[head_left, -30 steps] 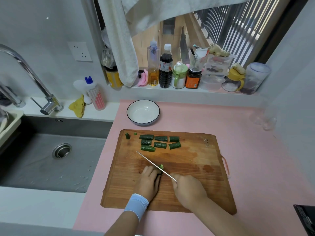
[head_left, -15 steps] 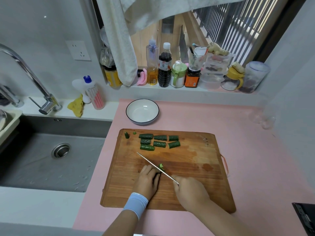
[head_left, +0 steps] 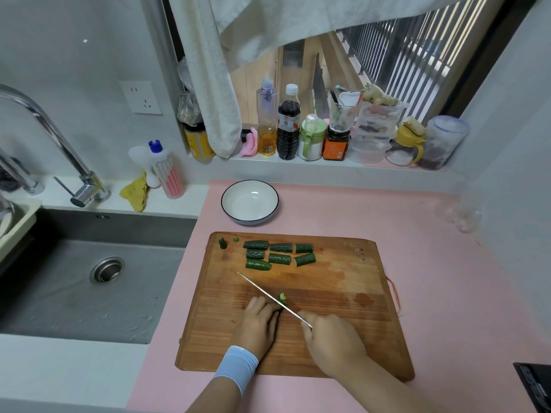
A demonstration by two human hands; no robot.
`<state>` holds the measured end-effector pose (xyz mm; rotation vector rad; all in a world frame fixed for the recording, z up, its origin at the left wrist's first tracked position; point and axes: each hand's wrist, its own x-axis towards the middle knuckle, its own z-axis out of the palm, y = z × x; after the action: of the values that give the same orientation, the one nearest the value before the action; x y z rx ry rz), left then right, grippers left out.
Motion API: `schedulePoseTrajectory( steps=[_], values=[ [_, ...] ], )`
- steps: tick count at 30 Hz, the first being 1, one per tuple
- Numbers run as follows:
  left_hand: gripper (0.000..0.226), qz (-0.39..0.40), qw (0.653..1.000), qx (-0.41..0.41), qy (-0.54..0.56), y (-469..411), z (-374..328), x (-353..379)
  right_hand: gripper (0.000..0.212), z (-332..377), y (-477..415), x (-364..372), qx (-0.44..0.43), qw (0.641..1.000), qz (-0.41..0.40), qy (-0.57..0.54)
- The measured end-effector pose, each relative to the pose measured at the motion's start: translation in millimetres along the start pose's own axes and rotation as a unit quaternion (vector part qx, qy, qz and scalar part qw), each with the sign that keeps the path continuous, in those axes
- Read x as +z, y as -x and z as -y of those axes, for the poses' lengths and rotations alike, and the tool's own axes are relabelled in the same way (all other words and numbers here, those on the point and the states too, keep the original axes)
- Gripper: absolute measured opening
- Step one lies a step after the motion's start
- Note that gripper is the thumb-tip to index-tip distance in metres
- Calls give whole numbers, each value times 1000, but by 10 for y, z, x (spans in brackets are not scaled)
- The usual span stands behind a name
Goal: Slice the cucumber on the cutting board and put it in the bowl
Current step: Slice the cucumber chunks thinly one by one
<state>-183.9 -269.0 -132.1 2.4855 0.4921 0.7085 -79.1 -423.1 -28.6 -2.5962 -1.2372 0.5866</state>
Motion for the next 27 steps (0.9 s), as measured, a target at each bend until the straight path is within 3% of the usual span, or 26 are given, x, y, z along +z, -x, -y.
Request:
schedulePoseTrajectory(
  steps=[7, 16, 27],
  values=[
    [15, 1, 1000, -3, 1, 5, 14, 9, 41, -67, 89, -17, 3, 1000, 0, -3],
    [16, -4, 1000, -2, 11, 2, -5, -5, 26, 52, -92, -7, 11, 999, 30, -17],
    [11, -14, 1000, -7, 17, 11, 14, 7, 29, 10, -34, 16, 6, 1000, 4, -19]
  ],
)
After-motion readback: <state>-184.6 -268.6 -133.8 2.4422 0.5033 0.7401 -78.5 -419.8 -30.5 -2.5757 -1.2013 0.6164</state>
